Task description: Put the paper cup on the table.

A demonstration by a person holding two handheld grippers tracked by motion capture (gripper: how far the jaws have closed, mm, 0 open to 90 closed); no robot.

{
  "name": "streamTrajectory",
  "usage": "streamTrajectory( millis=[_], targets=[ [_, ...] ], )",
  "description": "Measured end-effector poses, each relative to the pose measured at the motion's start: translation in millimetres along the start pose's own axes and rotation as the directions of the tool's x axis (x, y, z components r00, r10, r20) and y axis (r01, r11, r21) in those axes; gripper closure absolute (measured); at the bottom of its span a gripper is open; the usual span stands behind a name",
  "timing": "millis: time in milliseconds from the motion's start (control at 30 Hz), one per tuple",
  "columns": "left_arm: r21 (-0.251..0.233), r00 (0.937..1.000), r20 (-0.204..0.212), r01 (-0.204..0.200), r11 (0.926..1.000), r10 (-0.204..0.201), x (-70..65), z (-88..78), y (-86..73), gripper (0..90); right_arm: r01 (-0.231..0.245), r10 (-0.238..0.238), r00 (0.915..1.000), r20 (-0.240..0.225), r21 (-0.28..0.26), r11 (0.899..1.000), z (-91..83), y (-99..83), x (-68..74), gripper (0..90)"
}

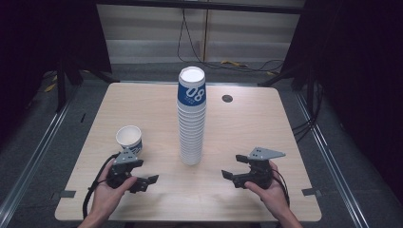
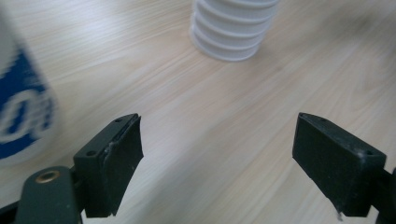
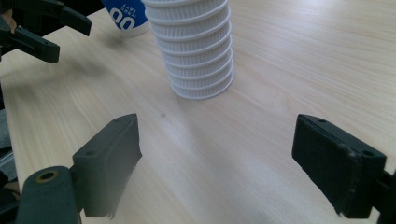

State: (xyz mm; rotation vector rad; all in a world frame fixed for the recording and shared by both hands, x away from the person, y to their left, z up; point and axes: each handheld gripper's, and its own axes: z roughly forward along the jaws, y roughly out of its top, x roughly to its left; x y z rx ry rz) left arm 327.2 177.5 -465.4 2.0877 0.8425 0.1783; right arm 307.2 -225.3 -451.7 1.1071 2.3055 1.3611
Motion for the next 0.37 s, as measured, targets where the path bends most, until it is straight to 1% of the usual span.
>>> streamTrajectory(
  millis=[33,100,167,200,233,300,367],
  targets=[
    [0.002,1.0000,0.000,-0.009,1.0000,0.009,-3.5,3.5,1.7,16.1,-0.004,0.004,1.0000,-0.001,0.003,1.000,-0.5,-1.4,1.0,15.2],
    [-0.006,0.9999,0.015,0.002,1.0000,-0.002,-7.6,12.9,1.4,16.1,-0.006,0.006,1.0000,0.003,0.005,1.000,0.1,-3.8,2.0,15.2],
    [0.006,0.9994,0.035,-0.003,1.0000,0.003,-10.1,23.2,-2.4,16.1,-0.012,0.012,0.9999,0.007,0.002,1.000,2.6,-5.1,2.1,15.2],
    [0.009,0.9993,0.037,-0.010,0.9999,0.010,-10.5,26.4,-4.8,16.1,-0.020,0.020,0.9997,0.011,0.004,1.000,4.4,-5.3,2.2,15.2],
    [0.012,0.9994,0.031,-0.012,0.9999,0.012,-11.8,28.0,-6.6,16.2,-0.022,0.022,0.9996,0.017,0.004,1.000,6.5,-5.5,2.0,15.1],
    [0.008,0.9991,0.037,-0.022,0.9997,0.022,-12.3,28.4,-9.4,16.2,-0.028,0.028,0.9988,0.040,0.019,0.999,11.5,-7.6,2.4,14.9],
    [0.007,0.9993,0.030,-0.021,0.9998,0.021,-9.1,28.1,-12.9,16.2,-0.040,0.036,0.9960,0.082,0.053,0.998,18.0,-12.0,2.1,14.8]
  ],
)
